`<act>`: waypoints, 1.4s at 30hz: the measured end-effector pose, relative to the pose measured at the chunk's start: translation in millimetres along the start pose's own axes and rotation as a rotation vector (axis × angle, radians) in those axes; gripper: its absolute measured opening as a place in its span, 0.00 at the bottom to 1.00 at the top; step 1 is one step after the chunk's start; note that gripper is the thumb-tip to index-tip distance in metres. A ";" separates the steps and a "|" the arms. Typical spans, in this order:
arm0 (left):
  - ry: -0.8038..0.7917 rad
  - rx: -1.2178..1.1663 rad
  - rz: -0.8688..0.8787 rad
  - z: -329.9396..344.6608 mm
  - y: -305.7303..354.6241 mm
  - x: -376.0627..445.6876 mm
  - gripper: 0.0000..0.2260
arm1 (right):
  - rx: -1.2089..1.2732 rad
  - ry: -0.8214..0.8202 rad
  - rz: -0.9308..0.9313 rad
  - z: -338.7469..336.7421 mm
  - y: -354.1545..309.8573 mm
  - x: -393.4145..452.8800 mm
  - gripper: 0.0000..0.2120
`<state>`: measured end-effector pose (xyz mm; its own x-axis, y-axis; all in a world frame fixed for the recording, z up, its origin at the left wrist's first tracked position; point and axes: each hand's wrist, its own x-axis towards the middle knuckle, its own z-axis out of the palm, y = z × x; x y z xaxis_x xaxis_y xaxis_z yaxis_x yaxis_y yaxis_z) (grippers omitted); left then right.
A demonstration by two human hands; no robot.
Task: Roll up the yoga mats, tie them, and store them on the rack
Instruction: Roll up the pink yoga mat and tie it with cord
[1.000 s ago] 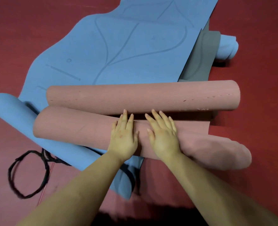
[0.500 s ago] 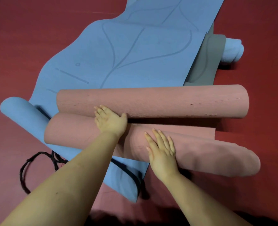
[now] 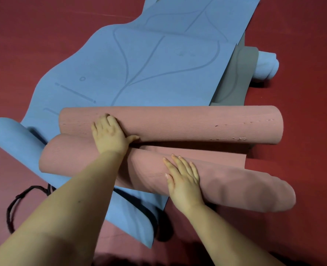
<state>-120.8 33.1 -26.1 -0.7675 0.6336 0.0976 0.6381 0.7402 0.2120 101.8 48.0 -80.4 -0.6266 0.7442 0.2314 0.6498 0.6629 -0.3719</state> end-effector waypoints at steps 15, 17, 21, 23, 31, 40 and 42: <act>0.150 0.039 0.100 -68.0 30.8 90.3 0.24 | 0.032 0.010 -0.014 2.1 3.5 5.5 0.19; 0.107 -0.030 0.083 -57.0 35.8 77.0 0.18 | 0.011 0.022 -0.028 4.0 7.6 13.4 0.19; 0.050 -0.139 0.116 -13.7 24.2 13.3 0.29 | -0.038 0.057 -0.062 5.8 12.9 31.8 0.19; -0.055 -0.178 0.073 1.6 21.6 -11.3 0.37 | -0.060 0.090 -0.045 6.8 13.5 35.3 0.19; -0.227 -0.099 0.212 17.7 3.4 -55.0 0.48 | -0.262 0.196 0.018 -6.4 7.4 39.4 0.33; -0.281 -0.006 0.503 16.9 21.3 -64.9 0.44 | -0.361 0.067 0.069 -18.1 14.3 57.2 0.50; -0.324 0.033 0.473 19.7 27.0 -63.5 0.49 | -0.343 0.099 0.069 -16.2 15.2 45.3 0.42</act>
<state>-53.6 17.2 -45.7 -0.3434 0.9302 -0.1298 0.9128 0.3631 0.1871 90.3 93.1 -61.0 -0.5421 0.7816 0.3085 0.8064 0.5872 -0.0707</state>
